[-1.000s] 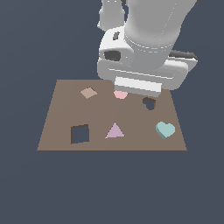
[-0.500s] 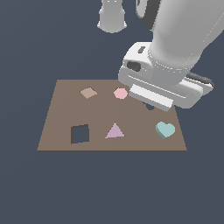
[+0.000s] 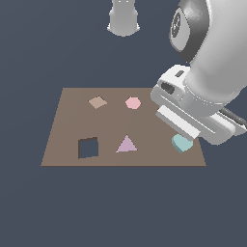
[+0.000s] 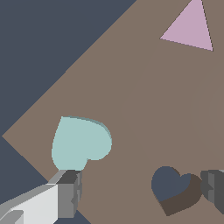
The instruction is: Insert a designated object into the corresponding slot on a board.
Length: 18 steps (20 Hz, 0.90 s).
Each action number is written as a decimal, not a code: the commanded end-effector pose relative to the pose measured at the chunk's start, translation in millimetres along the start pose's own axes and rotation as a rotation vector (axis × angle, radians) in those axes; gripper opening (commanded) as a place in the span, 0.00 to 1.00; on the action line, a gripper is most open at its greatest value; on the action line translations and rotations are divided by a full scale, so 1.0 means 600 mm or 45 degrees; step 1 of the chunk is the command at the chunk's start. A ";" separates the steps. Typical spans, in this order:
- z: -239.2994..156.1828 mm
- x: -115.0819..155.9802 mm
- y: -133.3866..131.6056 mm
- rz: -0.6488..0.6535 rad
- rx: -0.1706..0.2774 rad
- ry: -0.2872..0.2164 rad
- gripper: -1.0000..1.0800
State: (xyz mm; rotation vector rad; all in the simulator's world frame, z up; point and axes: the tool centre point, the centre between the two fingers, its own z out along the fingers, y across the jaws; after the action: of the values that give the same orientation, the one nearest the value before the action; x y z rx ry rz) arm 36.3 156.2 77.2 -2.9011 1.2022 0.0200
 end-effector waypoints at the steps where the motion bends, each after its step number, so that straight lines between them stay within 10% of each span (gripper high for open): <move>1: 0.010 0.002 -0.019 0.083 0.002 0.004 0.96; 18: 0.045 0.019 -0.081 0.357 0.007 0.015 0.96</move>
State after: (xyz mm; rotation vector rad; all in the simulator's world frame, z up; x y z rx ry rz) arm 76.9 182.2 50.5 -2.7119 1.5862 0.0009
